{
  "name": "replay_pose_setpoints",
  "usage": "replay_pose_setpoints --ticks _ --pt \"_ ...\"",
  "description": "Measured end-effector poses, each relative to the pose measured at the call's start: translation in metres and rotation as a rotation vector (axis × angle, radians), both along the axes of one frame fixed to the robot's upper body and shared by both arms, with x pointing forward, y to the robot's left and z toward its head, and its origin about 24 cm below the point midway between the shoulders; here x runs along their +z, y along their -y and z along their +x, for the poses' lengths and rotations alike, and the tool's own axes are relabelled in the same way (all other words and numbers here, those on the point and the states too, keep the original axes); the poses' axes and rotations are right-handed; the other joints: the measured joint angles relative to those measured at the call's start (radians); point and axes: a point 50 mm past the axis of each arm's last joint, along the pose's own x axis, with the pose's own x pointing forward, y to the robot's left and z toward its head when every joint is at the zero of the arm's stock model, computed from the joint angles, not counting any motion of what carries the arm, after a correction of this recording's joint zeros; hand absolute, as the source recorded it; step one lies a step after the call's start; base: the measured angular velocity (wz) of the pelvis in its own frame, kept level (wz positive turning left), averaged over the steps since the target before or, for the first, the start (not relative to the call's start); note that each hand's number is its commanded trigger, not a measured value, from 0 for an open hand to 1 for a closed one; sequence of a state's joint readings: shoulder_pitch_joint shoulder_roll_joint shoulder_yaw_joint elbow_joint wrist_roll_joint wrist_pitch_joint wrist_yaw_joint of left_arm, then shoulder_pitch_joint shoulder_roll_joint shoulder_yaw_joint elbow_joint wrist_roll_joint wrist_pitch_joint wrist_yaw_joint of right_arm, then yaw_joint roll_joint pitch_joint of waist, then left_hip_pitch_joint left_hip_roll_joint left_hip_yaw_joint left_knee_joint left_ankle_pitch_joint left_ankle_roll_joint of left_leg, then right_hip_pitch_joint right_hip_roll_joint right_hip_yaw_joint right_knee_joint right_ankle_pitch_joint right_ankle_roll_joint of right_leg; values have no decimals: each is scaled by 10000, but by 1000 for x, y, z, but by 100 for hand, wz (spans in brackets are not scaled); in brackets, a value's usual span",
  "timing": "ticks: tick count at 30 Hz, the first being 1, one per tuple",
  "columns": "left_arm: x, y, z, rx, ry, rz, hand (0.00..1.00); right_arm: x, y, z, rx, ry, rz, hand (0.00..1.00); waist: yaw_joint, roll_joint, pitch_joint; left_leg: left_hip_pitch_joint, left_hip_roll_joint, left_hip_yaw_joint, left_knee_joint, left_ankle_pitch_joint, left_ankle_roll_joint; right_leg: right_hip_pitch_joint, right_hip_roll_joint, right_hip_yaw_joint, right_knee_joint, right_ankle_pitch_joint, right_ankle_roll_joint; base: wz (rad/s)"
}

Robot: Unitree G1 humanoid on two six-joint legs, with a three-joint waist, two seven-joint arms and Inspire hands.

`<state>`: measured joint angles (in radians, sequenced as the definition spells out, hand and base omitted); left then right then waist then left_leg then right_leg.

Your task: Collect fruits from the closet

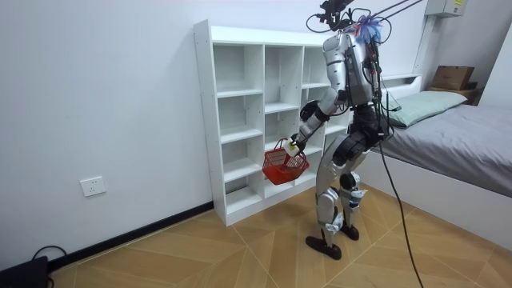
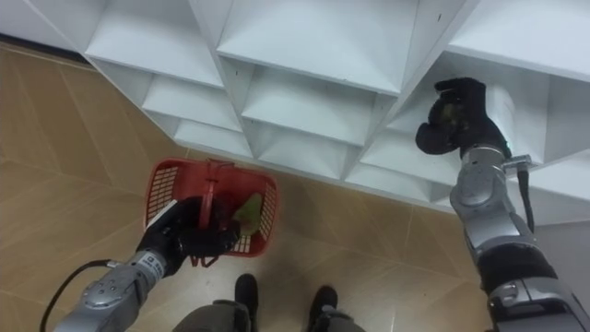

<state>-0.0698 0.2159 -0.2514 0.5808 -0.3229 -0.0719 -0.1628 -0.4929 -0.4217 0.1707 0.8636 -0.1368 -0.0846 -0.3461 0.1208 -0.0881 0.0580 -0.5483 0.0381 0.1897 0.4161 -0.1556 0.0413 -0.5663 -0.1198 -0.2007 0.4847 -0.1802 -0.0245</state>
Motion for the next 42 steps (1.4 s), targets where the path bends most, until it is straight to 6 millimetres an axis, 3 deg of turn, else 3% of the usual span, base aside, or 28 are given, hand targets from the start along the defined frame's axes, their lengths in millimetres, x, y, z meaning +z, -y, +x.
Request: replay_pose_setpoints --ticks 17,34,38,42 --pt "1 1 2 -14 61 2 100 -10 2 -3 56 -898 -475 100 -13 -67 -3 -5 -4 -6 -6 2 -1 -13 7 25 -10 -1 1 0" --pt "2 1 3 -18 111 -68 100 -3 -2 2 223 -474 -289 100 12 -95 -3 5 3 -4 -5 2 -1 4 8 6 -18 1 1 0" --pt "3 1 4 20 147 -51 100 -2 -7 2 224 -219 359 100 -38 -72 -17 22 17 -12 10 2 -1 65 2 -65 -39 1 0 4" --pt "5 6 5 -57 239 -132 100 -2 -19 -3 549 250 1187 100 -132 -4 -87 54 32 -28 -15 7 7 178 -1 -176 -195 6 5 6"
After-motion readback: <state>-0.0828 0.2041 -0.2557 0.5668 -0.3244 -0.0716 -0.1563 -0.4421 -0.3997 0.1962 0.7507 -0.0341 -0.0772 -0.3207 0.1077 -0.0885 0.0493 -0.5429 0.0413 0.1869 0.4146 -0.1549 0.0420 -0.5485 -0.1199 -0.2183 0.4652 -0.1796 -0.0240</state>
